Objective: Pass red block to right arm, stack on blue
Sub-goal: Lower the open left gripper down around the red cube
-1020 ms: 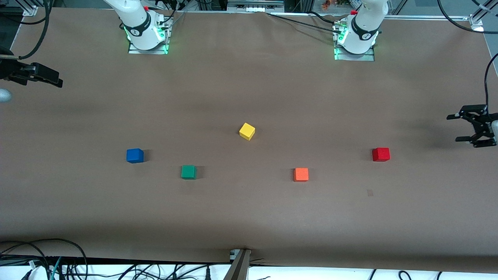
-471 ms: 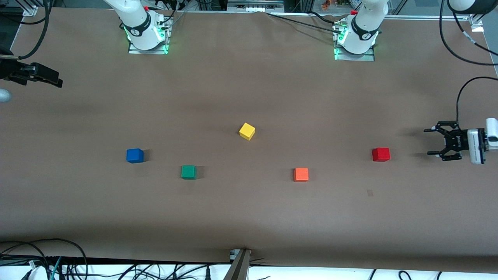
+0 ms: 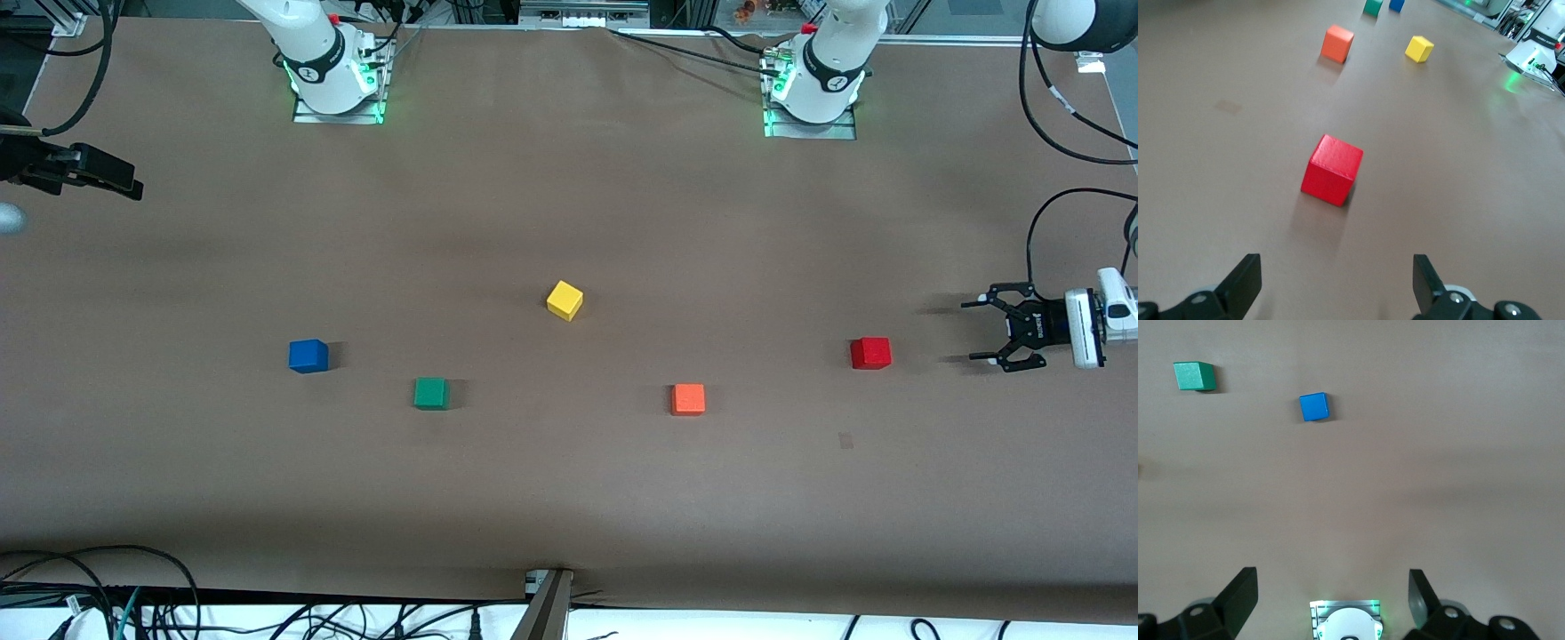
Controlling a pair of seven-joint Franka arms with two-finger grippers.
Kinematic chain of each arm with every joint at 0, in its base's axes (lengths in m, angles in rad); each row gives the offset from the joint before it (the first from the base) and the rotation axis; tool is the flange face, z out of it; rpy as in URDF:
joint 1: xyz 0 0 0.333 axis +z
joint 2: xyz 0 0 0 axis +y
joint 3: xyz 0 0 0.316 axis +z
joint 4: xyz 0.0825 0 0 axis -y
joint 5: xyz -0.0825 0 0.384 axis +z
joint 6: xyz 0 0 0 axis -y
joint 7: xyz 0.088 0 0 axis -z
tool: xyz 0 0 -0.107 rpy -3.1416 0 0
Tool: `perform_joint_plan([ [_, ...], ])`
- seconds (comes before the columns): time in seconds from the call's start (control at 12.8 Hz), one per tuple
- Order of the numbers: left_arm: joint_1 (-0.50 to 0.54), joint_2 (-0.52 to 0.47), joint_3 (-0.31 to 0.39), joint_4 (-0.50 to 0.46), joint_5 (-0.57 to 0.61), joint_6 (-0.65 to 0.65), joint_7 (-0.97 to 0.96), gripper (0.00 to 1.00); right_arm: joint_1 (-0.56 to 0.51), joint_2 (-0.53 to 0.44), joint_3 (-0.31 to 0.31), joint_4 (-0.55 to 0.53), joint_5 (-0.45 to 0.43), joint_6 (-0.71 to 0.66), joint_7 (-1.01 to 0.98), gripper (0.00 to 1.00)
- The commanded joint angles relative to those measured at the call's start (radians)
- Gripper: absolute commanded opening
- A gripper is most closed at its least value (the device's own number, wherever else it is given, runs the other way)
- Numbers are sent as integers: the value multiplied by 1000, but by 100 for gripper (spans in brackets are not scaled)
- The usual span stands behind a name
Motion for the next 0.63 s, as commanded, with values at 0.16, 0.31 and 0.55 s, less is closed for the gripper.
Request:
perform_joint_plan([
  [0.16,9,82,-8,29,-96,-13,171,100,-9,-1,7,4,-9,3,-8,100],
  [0.31,7,99,-8,29,-130,-13,242,100,-9,-1,7,4,-9,3,-8,100],
  [0.55,6,132,-16,30,-170,-19,288,100,-11,-1,7,4,-9,3,-8,100],
])
